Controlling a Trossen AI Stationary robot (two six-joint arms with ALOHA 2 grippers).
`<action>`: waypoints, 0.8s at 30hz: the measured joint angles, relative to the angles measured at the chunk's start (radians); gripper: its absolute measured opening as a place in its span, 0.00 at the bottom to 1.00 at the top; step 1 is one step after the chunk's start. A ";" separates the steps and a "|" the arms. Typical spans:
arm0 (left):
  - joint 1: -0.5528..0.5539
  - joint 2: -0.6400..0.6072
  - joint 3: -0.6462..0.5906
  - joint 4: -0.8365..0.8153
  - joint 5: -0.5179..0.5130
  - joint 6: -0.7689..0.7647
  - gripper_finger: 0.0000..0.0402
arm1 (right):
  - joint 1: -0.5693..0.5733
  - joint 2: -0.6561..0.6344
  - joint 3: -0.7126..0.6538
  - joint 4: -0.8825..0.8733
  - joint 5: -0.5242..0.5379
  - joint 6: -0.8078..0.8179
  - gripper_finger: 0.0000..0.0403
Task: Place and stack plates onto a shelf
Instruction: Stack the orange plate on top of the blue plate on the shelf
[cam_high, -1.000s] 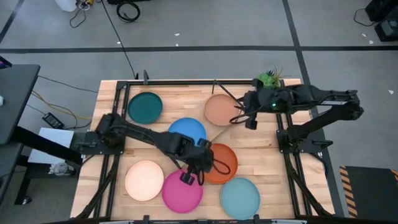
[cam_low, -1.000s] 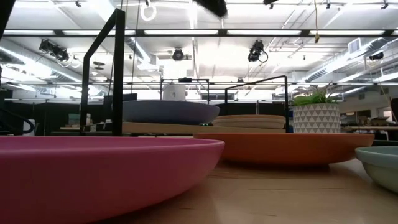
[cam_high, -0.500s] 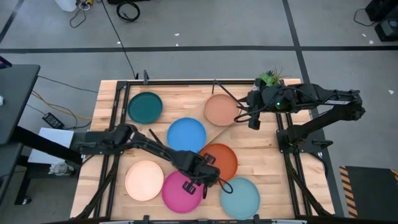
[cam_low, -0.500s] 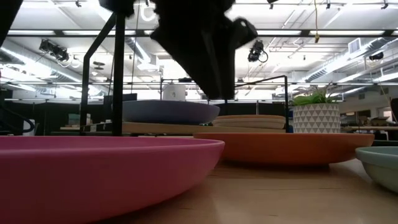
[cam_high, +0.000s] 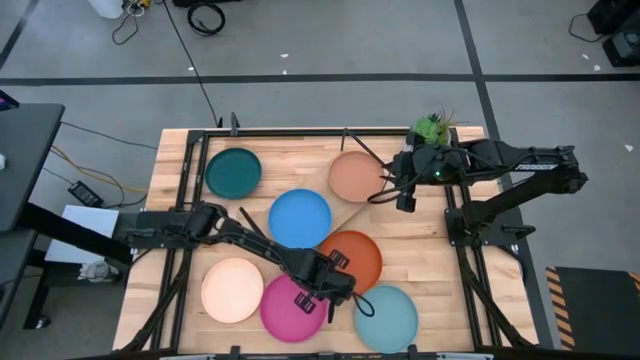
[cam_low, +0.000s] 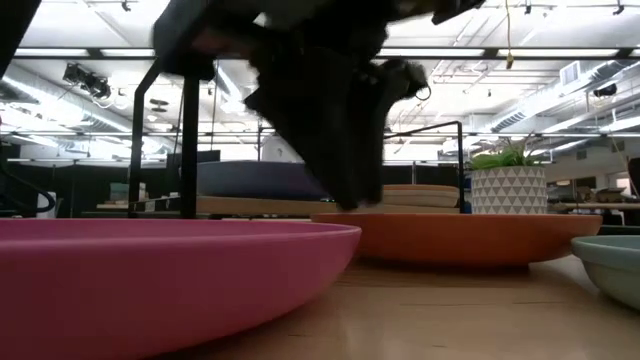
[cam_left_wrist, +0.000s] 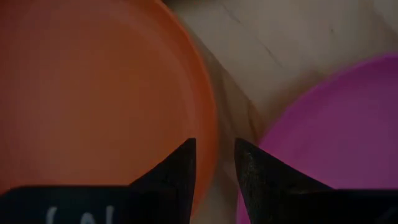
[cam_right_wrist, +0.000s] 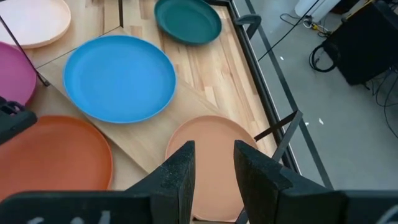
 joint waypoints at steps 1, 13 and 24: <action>0.000 0.011 0.000 -0.002 0.000 0.002 0.29 | 0.000 0.000 0.000 0.002 0.000 0.000 0.29; 0.000 0.049 -0.001 -0.032 -0.051 0.052 0.14 | 0.000 0.000 0.000 0.023 -0.002 -0.003 0.29; -0.011 0.051 0.071 -0.114 -0.077 0.090 0.03 | 0.000 0.000 0.000 0.024 -0.005 -0.007 0.29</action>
